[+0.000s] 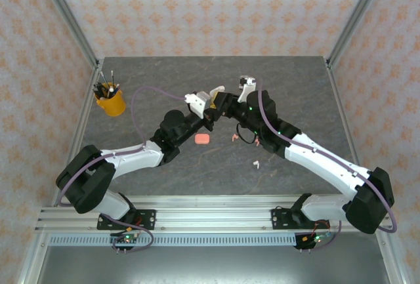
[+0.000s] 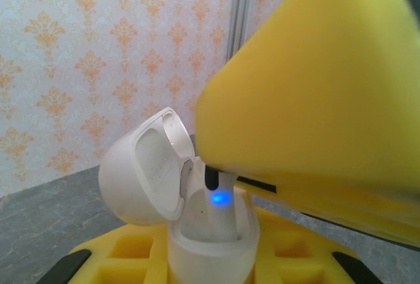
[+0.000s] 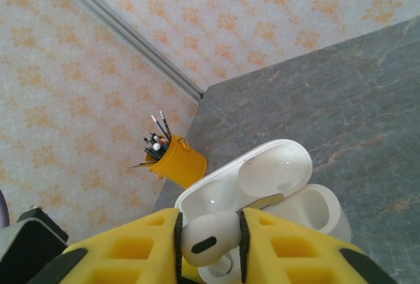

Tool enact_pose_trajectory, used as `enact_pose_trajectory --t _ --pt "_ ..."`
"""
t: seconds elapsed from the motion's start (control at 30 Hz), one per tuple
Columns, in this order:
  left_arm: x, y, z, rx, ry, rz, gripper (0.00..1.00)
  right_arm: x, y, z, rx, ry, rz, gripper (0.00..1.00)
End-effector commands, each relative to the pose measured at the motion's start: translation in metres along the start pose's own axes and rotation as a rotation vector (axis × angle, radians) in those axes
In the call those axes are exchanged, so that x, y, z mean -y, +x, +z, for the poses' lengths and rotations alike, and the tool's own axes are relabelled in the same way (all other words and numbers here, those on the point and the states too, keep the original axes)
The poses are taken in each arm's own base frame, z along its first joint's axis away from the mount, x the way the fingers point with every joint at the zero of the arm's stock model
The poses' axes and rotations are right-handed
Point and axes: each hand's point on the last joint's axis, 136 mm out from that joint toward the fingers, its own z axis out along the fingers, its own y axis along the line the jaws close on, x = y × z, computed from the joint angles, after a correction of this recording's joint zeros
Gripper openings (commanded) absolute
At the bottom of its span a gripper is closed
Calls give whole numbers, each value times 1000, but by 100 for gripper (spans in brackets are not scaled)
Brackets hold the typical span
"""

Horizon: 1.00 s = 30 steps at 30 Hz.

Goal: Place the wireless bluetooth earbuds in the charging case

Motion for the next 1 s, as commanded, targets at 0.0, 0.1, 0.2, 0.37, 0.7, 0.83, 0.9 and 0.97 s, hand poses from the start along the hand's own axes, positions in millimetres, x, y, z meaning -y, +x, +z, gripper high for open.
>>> enact_pose_trajectory --t 0.0,0.1,0.2,0.37,0.7,0.83,0.9,0.97 --pt "5 -44 4 135 0 -4 0 26 19 2 -50 106 -1 32" --pt "7 -44 5 134 4 -3 0 27 16 2 -40 120 0 34" --pt "8 -43 5 132 7 -3 0 26 13 2 -38 125 1 37" --pt "8 -41 5 128 7 -3 0 22 11 3 -38 120 1 40" --pt "4 -31 -3 107 -23 23 0 -3 -26 -43 6 104 -9 62" --pt "1 -31 -12 98 -42 61 0 29 -26 -83 22 248 -13 68" --pt "0 -32 -16 89 -45 77 0 57 -18 -101 24 347 1 71" --pt "0 -32 -19 79 -45 88 0 87 -4 -114 -7 449 24 73"
